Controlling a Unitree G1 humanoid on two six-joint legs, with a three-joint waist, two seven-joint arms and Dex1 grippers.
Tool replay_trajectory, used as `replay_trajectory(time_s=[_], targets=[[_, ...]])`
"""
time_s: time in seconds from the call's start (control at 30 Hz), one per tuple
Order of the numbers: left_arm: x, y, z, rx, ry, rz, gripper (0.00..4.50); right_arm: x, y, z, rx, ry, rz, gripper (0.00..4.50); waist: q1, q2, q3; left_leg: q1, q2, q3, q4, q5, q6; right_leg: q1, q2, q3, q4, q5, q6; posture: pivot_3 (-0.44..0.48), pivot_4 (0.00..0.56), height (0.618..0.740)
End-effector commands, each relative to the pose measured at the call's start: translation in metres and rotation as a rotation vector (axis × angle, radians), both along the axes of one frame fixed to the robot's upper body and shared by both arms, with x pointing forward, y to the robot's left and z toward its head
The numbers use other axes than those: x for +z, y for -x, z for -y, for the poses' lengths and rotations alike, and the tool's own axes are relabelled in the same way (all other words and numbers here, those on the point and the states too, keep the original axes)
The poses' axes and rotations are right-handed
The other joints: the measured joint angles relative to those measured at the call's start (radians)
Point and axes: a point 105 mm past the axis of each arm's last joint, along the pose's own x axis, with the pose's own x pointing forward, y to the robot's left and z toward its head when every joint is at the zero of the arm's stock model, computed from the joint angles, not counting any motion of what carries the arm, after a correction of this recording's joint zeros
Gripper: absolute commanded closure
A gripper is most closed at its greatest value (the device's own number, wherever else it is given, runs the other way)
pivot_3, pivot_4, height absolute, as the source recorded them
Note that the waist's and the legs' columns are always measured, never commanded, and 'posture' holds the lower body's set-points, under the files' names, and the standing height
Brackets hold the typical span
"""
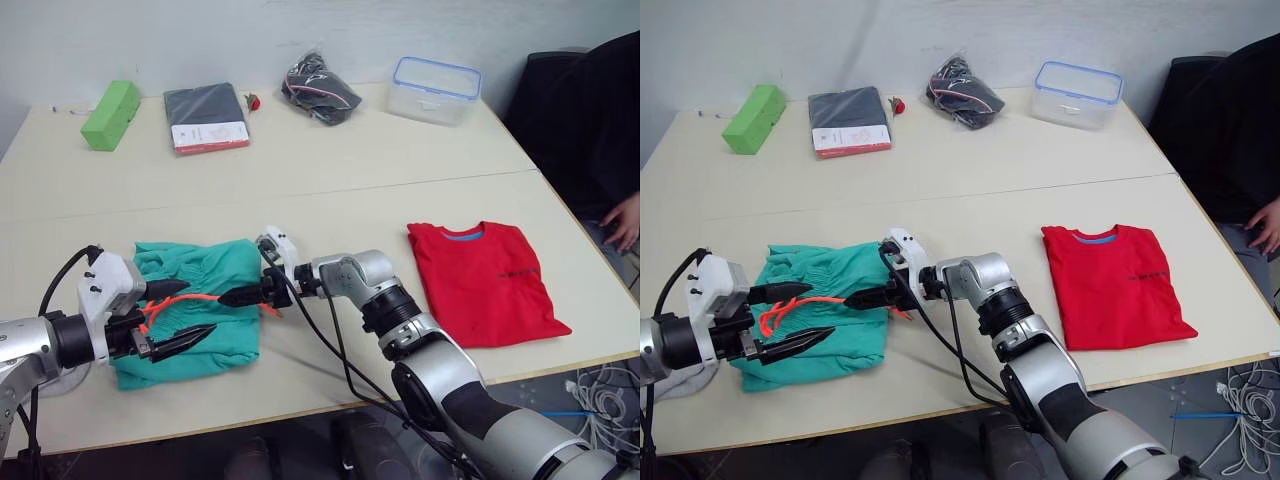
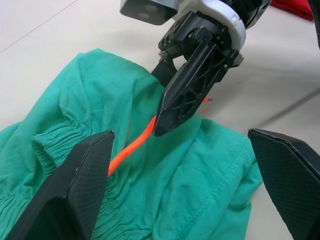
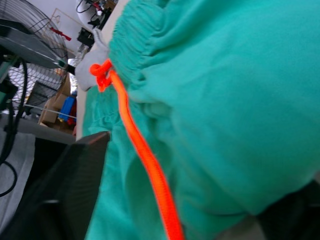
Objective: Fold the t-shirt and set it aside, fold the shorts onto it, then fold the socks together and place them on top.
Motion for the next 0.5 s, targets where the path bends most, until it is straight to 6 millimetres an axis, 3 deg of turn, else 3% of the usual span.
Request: replay_trajectory(time_s=[0.03,0.13,0.27,0.4,0.5], targets=[[0.01,0.001,0.006,-0.032,-0.015,0.045,0.0,-0.02,0.004,0.007,-0.013,0.067,-0.052,2.31,0.001,0.0,0.0,0.0,0.0,0.0,0.0,0.0,0.0,0.0,0.0,0.0,0.0,0.0,0.0,0.0,0.15,0.74],[0.009,-0.002,0.011,-0.047,-0.004,0.044,0.0,-0.011,-0.005,0.023,-0.056,0.064,-0.007,3.29,0.004,-0.001,-0.001,-0.001,0.0,0.0,-0.001,-0.001,0.0,0.0,0.0,0.0,-0.002,0.0,0.0,0.0,0.15,0.74],[0.008,-0.006,0.017,-0.064,0.018,0.046,0.0,0.009,-0.001,0.053,-0.046,0.022,-0.03,4.49,0.031,-0.001,-0.001,-0.001,-0.001,-0.001,0.0,0.0,0.001,0.001,-0.002,-0.001,-0.002,0.0,0.0,0.0,0.15,0.74],[0.012,-0.013,0.039,-0.141,0.087,0.062,0.0,0.043,0.009,0.132,-0.056,0.023,0.016,4.49,0.086,0.0,0.0,-0.005,-0.004,-0.004,0.002,-0.002,0.005,0.001,-0.005,-0.002,-0.006,0.001,0.001,0.0,0.15,0.74],[0.015,-0.01,0.064,-0.253,0.132,0.064,0.0,0.06,0.023,0.187,-0.083,0.091,0.082,4.49,0.093,0.003,0.002,-0.007,-0.007,-0.004,0.002,-0.004,0.009,0.001,-0.009,-0.003,-0.009,0.002,0.003,0.0,0.15,0.74]])
